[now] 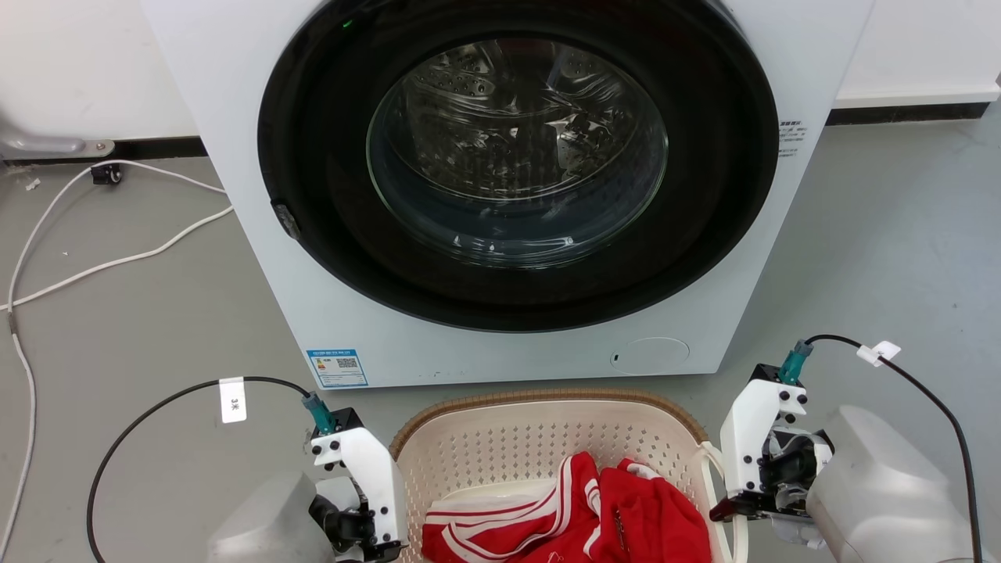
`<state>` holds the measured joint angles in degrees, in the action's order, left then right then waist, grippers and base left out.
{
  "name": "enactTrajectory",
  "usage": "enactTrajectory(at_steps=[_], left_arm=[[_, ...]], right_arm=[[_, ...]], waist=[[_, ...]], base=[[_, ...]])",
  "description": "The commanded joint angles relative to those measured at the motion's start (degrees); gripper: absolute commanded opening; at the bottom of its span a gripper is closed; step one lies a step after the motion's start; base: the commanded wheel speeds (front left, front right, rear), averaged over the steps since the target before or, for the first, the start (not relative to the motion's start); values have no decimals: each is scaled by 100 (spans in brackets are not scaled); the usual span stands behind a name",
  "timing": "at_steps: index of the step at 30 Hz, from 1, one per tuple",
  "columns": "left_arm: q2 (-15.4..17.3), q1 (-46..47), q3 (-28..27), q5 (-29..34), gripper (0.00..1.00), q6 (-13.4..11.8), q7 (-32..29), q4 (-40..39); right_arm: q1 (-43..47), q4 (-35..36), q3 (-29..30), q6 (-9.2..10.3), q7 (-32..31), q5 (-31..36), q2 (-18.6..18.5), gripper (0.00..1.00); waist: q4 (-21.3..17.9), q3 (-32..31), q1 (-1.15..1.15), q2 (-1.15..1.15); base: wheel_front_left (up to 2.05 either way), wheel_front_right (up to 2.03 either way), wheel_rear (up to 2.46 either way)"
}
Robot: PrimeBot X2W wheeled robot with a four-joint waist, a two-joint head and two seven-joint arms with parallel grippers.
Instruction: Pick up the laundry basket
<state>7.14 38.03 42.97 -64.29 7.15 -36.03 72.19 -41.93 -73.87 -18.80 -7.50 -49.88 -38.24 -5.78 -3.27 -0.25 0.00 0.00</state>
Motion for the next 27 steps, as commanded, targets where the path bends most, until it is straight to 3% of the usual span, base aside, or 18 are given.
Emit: enactTrajectory(at_steps=[1, 27], left_arm=[[-28, -10, -12, -76, 0, 57, 64, -34], [-17, 20, 75, -171, 0, 57, 129, 7]], right_arm=[[68, -1, 52, 1, -28, 3, 45, 0], [20, -1, 359, 1, -67, 285, 110, 0]], waist=[[-1, 4, 0, 0], [-2, 5, 0, 0]], base=[[0, 0, 0], [0, 0, 0]])
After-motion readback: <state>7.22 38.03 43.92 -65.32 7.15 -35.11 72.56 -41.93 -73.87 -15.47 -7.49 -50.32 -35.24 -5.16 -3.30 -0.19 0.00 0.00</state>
